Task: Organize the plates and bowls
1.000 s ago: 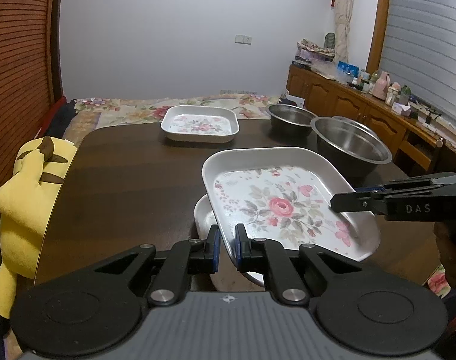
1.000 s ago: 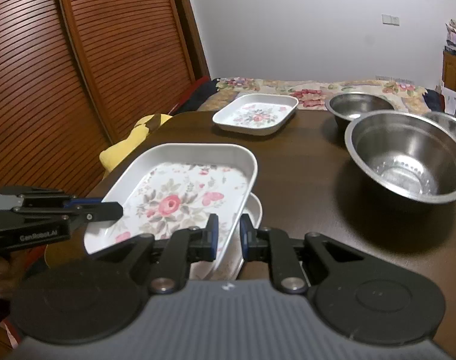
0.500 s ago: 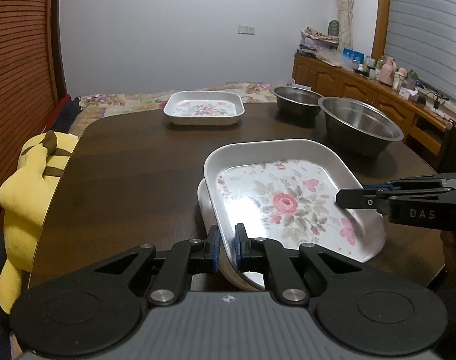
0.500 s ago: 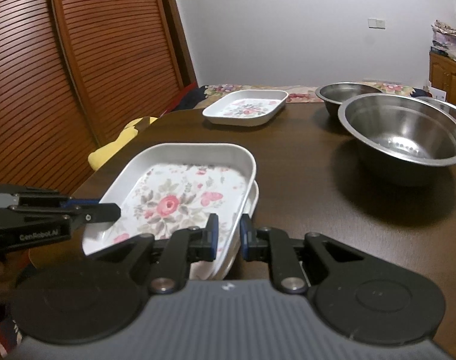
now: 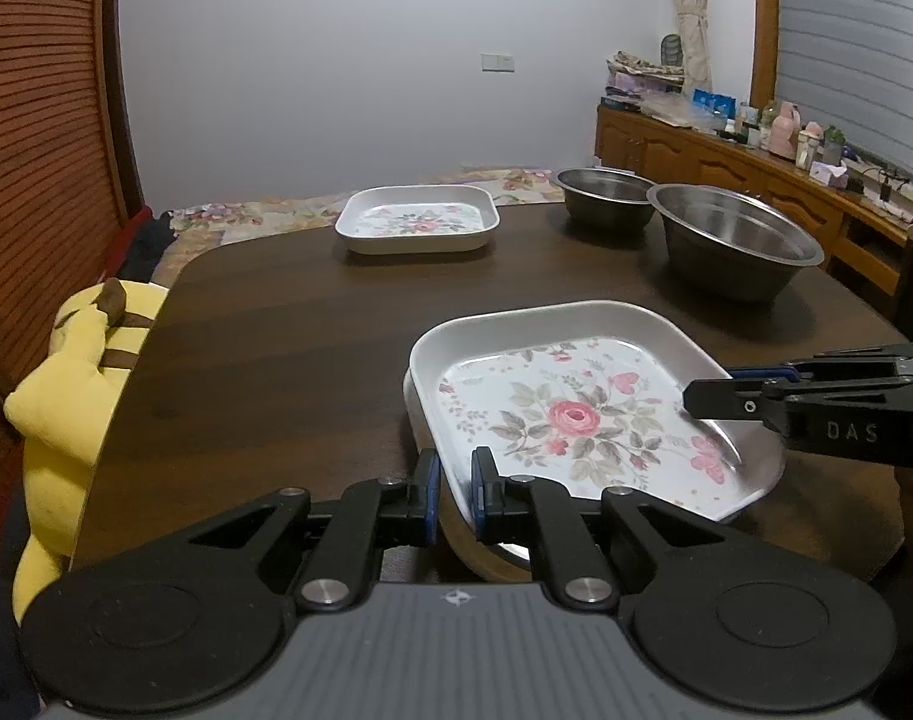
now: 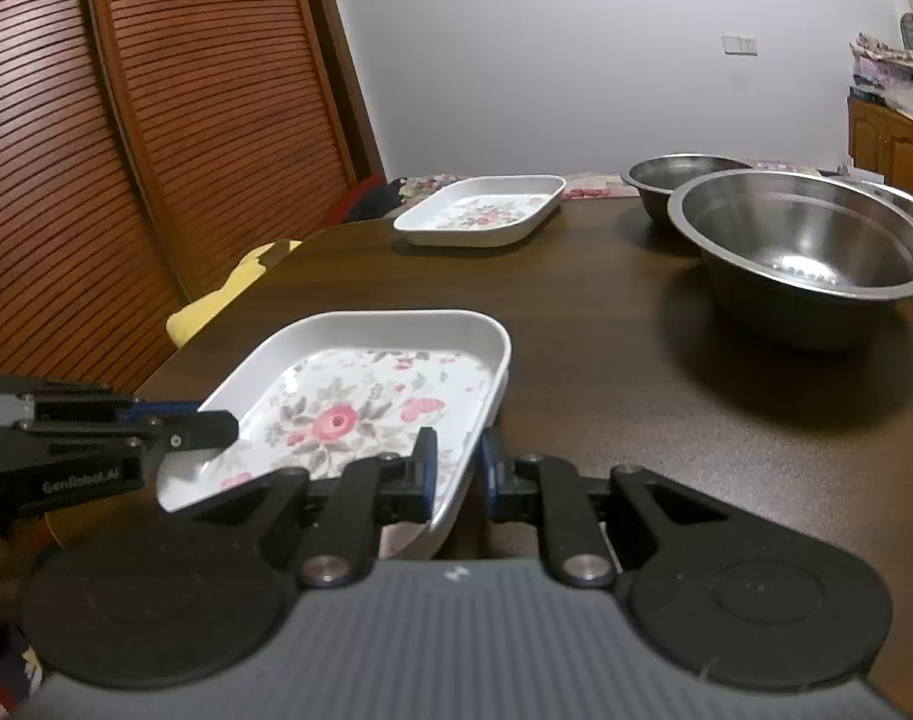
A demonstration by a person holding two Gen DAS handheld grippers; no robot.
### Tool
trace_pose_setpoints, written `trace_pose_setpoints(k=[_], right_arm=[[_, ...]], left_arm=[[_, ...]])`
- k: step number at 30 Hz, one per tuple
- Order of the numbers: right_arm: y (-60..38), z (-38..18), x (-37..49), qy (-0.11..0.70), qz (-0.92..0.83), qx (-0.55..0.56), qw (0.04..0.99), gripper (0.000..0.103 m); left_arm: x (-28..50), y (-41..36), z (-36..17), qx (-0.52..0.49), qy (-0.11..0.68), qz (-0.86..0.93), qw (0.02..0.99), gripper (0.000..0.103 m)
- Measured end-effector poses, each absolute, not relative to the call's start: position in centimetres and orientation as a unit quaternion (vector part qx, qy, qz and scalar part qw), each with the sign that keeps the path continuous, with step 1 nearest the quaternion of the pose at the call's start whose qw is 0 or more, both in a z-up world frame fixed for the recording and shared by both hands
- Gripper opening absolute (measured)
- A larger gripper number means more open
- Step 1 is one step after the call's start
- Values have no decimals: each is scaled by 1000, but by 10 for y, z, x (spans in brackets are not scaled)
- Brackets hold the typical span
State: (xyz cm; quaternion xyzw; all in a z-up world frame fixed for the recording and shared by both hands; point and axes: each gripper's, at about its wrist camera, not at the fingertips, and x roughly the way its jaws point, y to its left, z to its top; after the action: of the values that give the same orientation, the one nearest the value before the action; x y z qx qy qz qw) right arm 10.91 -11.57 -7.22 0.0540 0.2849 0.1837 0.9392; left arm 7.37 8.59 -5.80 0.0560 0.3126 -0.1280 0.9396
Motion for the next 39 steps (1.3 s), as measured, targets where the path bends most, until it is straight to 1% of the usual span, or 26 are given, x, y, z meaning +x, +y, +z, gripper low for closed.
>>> trace_pose_setpoints(k=[12,23,24,26,27,32,39], right_arm=[[-116,-76,111,291,184,59,937,18],[-117,-77,111,293,185,69,935,19],[-118,-75,112,292,185,72,936,19],[-121,-70,111,285,184,74,938,20],[-123,-65,112,280,184,71,940,22],[-132,-35,124,257,186,47,947,22],[-139,5,164,239,201,32,949,22]], left_arm=[[77,89,-66,50,320,-124,938,13],[80,94,-62,28,321,-131,938,13],[80,96,-59,24,318,-132,938,13],[80,98,-52,19,312,-137,940,17],[81,99,-47,19,307,-139,942,18],[99,101,-24,30,288,-140,947,22],[142,105,5,34,274,-130,952,27]])
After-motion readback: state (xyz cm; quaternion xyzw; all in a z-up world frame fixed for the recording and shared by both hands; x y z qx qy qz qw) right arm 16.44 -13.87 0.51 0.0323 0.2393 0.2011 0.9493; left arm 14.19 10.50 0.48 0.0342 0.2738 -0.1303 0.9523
